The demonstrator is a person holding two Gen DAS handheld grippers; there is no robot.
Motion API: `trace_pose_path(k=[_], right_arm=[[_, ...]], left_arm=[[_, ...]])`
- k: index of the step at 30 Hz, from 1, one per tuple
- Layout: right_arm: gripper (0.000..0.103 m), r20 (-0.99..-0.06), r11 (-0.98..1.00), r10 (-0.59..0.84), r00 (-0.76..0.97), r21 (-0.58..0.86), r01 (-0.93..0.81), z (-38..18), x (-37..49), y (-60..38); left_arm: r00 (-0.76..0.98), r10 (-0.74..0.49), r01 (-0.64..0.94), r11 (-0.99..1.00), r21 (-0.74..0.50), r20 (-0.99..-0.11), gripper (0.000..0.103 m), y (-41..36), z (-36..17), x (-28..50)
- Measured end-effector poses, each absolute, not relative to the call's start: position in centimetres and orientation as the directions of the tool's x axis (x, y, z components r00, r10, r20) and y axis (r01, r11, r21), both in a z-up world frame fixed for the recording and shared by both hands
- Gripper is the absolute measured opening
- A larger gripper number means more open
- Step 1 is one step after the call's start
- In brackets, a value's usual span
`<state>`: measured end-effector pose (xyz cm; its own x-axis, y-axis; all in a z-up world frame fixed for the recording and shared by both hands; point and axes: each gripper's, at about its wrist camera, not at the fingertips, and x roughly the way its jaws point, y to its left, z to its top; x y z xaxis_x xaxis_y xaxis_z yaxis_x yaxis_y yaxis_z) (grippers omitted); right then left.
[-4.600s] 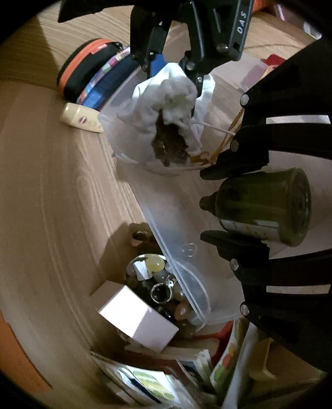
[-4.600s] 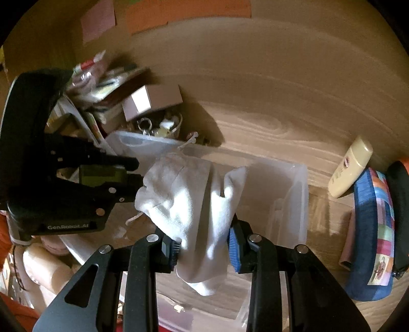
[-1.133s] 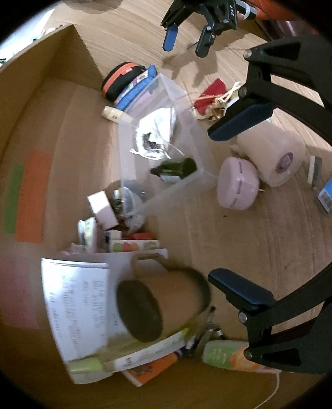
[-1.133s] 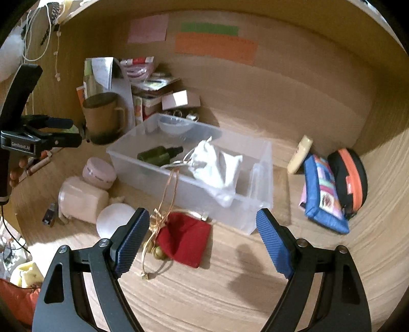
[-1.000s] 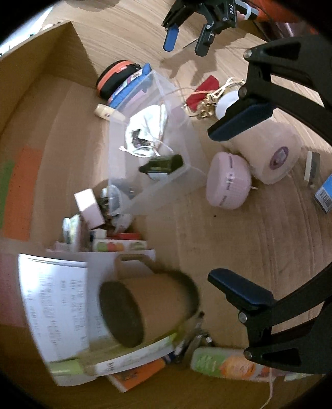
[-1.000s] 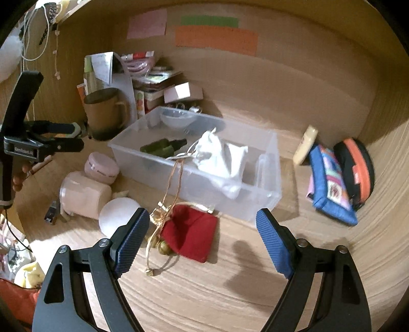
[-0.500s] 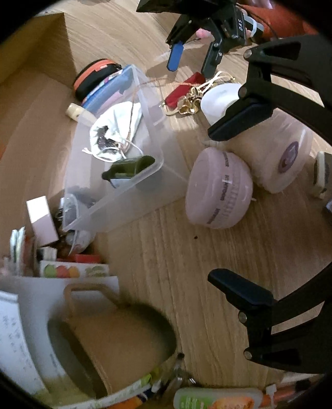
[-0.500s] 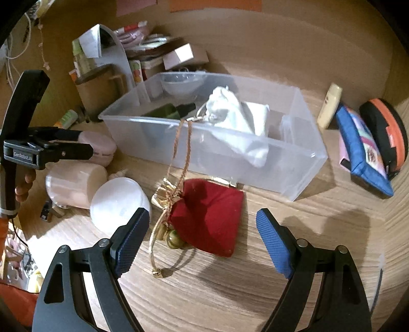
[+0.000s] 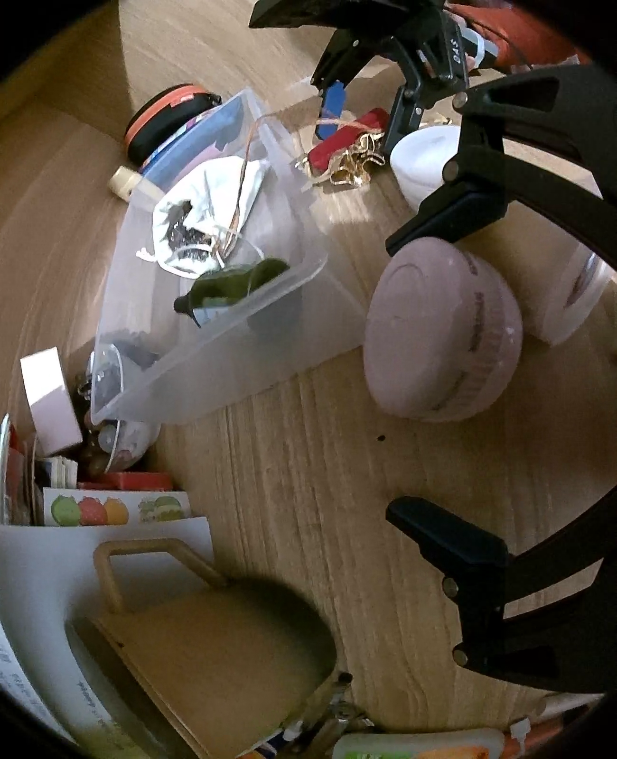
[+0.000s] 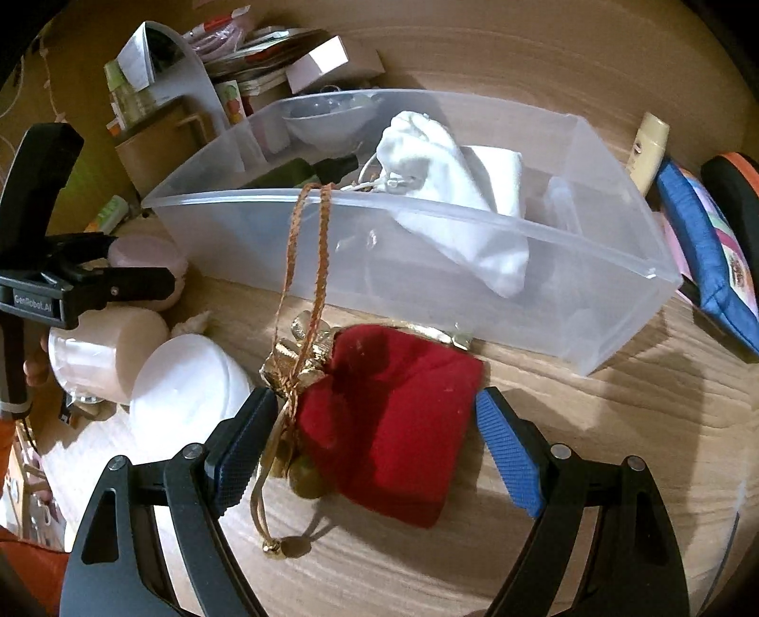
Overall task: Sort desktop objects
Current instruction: 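Grasp the pink round jar with the left gripper while the right grasps the red pouch, then lift the pink jar and red pouch and carry them over the box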
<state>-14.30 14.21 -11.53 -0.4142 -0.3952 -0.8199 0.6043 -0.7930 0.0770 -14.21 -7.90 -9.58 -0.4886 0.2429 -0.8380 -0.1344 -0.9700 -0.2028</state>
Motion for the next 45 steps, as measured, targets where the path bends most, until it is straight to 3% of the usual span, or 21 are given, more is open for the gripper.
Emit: trace_pose_path(k=[4, 9, 10, 11, 12, 19, 45], right_arm=[[0.082, -0.81, -0.788, -0.414, -0.415, 0.09, 0.609, -11.7, -14.5, 14.1], [0.071, -0.8, -0.782, -0.418, -0.431, 0.076, 0.618, -11.8, -14.2, 14.2], [0.066, -0.798, -0.78, -0.415, -0.436, 0.067, 0.622, -11.7, -14.1, 14.2], [0.048, -0.796, -0.774, -0.418, -0.439, 0.058, 0.631, -11.7, -13.9, 14.1], [0.042, -0.794, -0.768, -0.414, -0.445, 0.043, 0.639, -11.6, -13.7, 14.0], [0.028, -0.781, -0.762, -0.447, -0.437, 0.075, 0.644, -11.0, -13.6, 14.2], [0.026, -0.657, -0.774, -0.502, -0.562, 0.052, 0.631, -4.9, -10.4, 17.1]], left_arm=[[-0.496, 0.239, -0.131, -0.971, -0.2, -0.835, 0.081, -7.9, -9.6, -14.6], [-0.511, 0.23, -0.132, -0.973, -0.188, -0.828, 0.075, -7.9, -9.6, -14.6], [-0.514, 0.228, -0.132, -0.974, -0.186, -0.827, 0.072, -7.9, -9.6, -14.5], [-0.516, 0.231, -0.134, -0.973, -0.189, -0.825, 0.068, -7.9, -9.6, -14.5], [-0.518, 0.233, -0.136, -0.972, -0.19, -0.823, 0.065, -7.9, -9.6, -14.4], [-0.529, 0.231, -0.122, -0.973, -0.197, -0.816, 0.065, -8.4, -9.3, -13.9], [-0.645, 0.17, -0.074, -0.984, -0.16, -0.745, 0.065, -10.0, -4.1, -10.2]])
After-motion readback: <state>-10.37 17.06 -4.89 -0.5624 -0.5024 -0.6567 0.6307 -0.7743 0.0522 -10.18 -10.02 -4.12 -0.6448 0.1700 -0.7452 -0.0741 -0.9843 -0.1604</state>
